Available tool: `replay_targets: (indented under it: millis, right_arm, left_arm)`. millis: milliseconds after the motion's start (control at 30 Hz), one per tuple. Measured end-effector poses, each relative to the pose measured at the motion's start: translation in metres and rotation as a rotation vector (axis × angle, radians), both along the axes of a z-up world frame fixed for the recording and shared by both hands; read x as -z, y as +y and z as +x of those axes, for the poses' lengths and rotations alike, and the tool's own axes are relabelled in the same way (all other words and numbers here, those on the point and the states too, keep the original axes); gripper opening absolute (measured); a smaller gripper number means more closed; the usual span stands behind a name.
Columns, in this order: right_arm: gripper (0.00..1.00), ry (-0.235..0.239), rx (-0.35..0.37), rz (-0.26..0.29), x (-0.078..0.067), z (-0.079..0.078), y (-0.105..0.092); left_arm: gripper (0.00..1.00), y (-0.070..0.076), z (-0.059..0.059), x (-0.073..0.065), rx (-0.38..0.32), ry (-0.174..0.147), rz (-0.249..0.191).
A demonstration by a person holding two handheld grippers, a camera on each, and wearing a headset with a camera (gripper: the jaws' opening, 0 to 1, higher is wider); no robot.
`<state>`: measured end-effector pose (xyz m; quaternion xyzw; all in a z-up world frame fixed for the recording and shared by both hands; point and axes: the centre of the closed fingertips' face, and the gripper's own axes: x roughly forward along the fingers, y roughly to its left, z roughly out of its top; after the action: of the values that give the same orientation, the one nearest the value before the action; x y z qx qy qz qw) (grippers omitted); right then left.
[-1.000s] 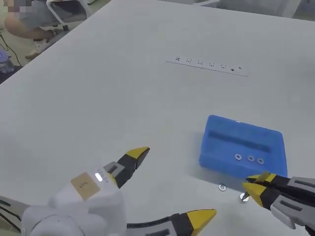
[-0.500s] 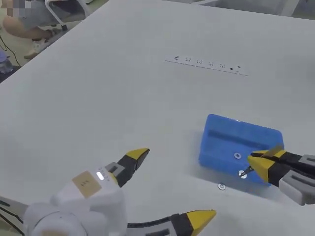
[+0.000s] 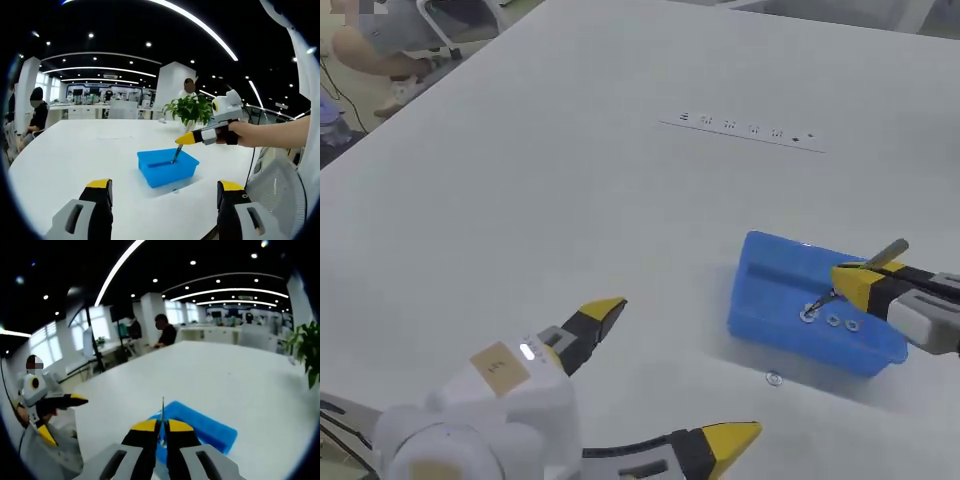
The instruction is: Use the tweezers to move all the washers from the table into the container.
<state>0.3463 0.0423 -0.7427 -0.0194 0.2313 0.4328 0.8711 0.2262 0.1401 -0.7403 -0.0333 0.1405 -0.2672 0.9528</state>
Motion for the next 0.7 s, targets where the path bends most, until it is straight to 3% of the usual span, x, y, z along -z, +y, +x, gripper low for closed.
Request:
replay_targets:
  millis: [400,700]
  right_arm:
    - [0.02,0.106,0.030,-0.005,0.038,0.034,0.007]
    - [0.02,0.145,0.026,-0.044,0.053,0.039,0.009]
  left_arm:
    - [0.87,0.001,0.000,0.001,-0.003,0.006,0.000]
    - [0.87,0.000,0.001,0.000,-0.005,0.007,0.004]
